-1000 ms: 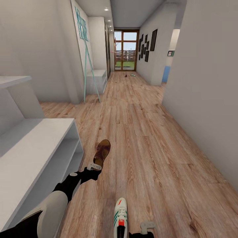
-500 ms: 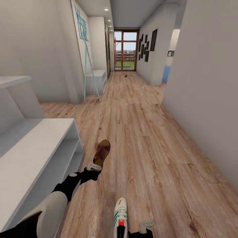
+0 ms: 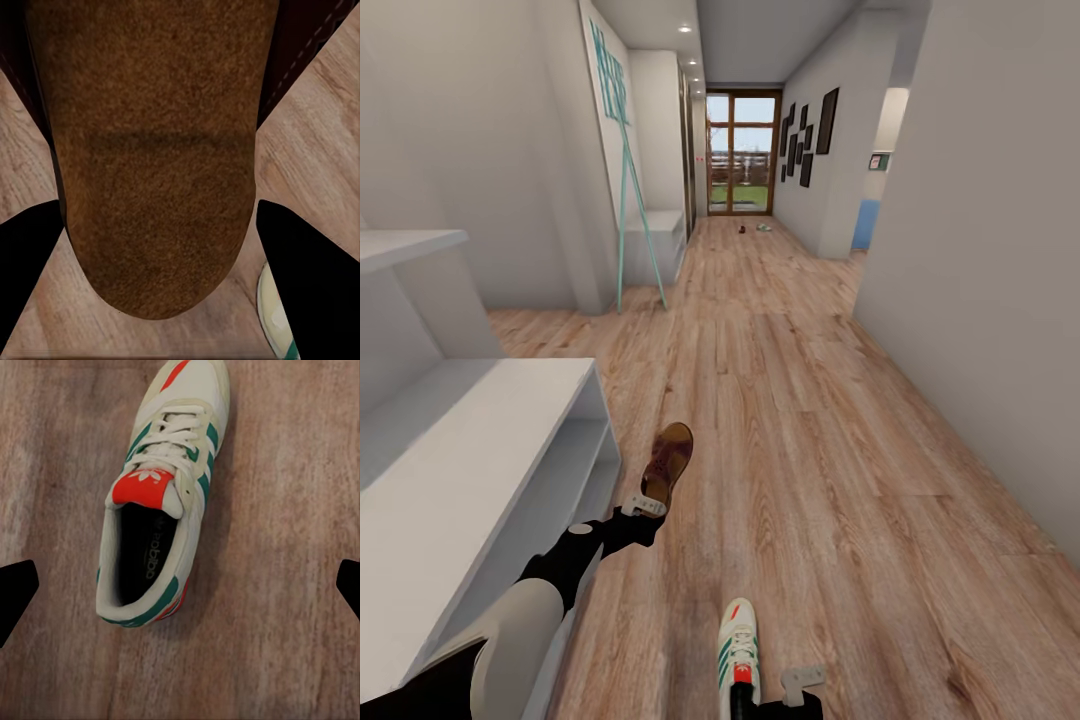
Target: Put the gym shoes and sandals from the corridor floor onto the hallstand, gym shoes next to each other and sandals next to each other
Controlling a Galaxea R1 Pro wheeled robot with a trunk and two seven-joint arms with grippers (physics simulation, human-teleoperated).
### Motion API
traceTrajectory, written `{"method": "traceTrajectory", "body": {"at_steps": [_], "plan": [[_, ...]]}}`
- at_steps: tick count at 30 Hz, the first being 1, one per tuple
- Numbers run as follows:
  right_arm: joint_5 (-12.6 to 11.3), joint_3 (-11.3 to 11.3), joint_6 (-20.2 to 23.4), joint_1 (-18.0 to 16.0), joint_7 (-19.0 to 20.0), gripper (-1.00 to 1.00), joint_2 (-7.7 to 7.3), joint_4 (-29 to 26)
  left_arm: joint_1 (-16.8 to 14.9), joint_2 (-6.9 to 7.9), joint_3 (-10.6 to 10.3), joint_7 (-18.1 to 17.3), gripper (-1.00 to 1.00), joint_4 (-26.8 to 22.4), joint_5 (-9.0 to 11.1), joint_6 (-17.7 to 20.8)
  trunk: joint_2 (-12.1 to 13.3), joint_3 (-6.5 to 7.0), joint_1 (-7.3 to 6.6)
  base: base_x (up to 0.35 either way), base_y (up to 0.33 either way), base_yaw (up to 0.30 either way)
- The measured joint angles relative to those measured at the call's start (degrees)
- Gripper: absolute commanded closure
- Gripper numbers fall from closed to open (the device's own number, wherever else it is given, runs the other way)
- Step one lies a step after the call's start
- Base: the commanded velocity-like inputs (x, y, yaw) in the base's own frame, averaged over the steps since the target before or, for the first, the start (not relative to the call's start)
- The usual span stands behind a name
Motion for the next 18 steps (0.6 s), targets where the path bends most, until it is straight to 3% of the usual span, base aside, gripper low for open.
{"method": "traceTrajectory", "body": {"at_steps": [18], "plan": [[-0.3,0.0,0.0,0.0,-0.3,-1.00,0.00,0.0,0.0,-0.07,0.0,0.0,1.00,0.0,0.0,-0.1,0.0,0.00,0.00,0.000,0.011,0.000]]}}
